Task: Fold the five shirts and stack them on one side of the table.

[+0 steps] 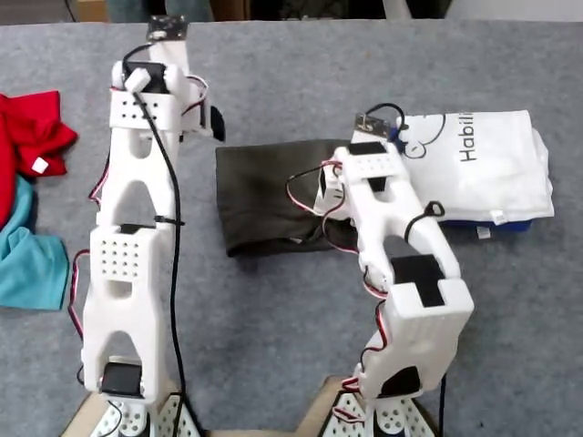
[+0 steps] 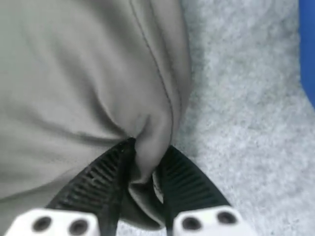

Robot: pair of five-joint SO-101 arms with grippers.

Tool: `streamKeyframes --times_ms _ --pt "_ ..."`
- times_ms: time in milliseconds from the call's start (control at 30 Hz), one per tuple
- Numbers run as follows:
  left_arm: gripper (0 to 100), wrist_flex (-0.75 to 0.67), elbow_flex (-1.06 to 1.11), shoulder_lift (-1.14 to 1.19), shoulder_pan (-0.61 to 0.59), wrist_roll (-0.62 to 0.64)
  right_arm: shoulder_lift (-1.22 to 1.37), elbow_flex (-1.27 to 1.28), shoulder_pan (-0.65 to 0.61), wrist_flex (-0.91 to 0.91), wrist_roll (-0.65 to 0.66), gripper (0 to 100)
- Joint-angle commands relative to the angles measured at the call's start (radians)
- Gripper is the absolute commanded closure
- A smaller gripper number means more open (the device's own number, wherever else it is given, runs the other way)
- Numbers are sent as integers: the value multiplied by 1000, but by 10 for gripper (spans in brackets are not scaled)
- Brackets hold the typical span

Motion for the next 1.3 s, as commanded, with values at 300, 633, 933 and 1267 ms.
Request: streamKeyframes --times_ms 300,633,933,1267 --pt "707 -112 320 -133 94 224 12 8 -25 -43 11 982" --pt "707 -206 309 60 68 222 15 1 -28 -44 11 982" --pt "712 -216 186 193 88 229 15 4 -29 -41 11 982" --pt "914 -229 -176 371 96 264 8 5 -94 -31 80 983"
